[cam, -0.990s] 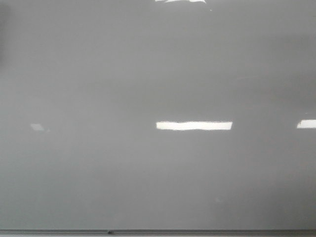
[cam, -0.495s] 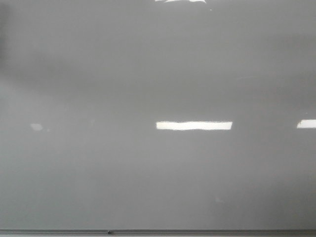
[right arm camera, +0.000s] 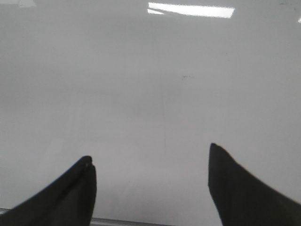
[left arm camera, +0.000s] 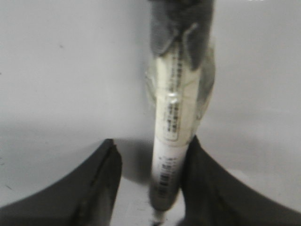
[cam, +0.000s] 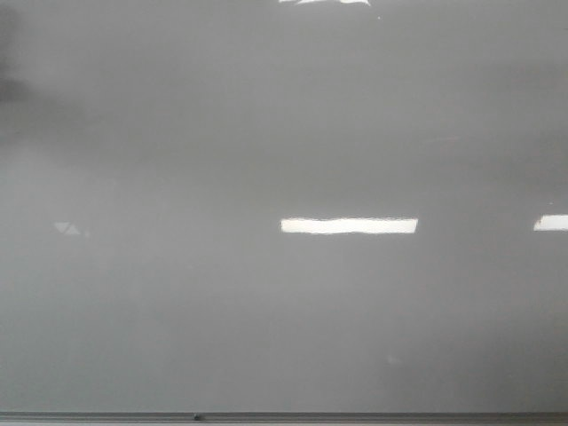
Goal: Write number 5 on whiteboard
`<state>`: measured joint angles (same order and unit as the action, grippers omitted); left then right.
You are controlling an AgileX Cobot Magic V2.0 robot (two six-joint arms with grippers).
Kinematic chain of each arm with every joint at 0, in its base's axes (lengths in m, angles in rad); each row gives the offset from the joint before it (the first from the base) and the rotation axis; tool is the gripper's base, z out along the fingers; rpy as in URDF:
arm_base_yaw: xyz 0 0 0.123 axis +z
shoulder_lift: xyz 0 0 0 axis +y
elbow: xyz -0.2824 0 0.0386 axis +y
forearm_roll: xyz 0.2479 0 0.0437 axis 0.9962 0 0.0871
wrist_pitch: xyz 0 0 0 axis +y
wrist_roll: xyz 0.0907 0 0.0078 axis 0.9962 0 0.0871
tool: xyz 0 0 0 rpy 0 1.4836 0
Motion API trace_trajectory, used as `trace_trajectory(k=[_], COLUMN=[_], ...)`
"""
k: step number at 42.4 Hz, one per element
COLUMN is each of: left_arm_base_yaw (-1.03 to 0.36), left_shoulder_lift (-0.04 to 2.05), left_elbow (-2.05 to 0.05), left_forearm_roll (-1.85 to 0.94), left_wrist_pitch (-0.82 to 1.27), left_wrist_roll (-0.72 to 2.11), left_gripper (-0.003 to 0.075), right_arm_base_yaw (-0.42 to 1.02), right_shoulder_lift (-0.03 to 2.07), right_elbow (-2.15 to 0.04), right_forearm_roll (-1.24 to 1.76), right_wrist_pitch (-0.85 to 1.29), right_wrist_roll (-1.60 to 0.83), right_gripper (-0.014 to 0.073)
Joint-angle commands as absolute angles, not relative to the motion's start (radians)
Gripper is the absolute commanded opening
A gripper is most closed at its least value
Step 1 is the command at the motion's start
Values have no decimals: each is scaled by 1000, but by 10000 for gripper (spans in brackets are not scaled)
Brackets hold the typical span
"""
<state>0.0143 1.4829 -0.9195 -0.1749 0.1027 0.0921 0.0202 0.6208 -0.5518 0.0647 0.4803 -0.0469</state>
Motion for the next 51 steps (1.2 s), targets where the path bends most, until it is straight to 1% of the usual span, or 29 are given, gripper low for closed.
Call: trace_trajectory(k=[1, 2, 4, 5, 15, 32, 36, 43, 49, 51], left_arm_base_yaw=[10, 10, 10, 10, 10, 10, 3, -80, -219, -292], left_shoulder_lift=[1456, 1456, 1456, 1456, 1414, 1159, 1104, 1030, 995, 995], left_elbow=[-954, -954, -954, -954, -954, -957, -957, -957, -957, -957], left_forearm_roll=[-183, -183, -183, -183, -183, -183, -187, -187, -187, -187], left_wrist_pitch=[23, 23, 24, 24, 101, 443, 508, 597, 639, 668], left_wrist_roll=[91, 91, 91, 91, 91, 98, 170, 225, 263, 308], left_gripper=[81, 62, -8, -18, -20, -20, -20, -20, -20, -20], right_arm_base_yaw=[18, 18, 18, 18, 18, 18, 18, 18, 18, 18], right_shoulder_lift=[628, 628, 628, 628, 628, 628, 628, 628, 628, 628], right_elbow=[-586, -586, -586, -586, -586, -586, -586, -586, -586, -586], right_forearm_roll=[68, 68, 68, 68, 68, 68, 69, 69, 69, 69], right_wrist_pitch=[408, 408, 408, 408, 408, 408, 408, 405, 406, 406], right_wrist_roll=[-58, -58, -58, -58, -58, -58, -56, -56, -55, -55], right_gripper=[528, 528, 528, 528, 528, 528, 528, 528, 528, 528])
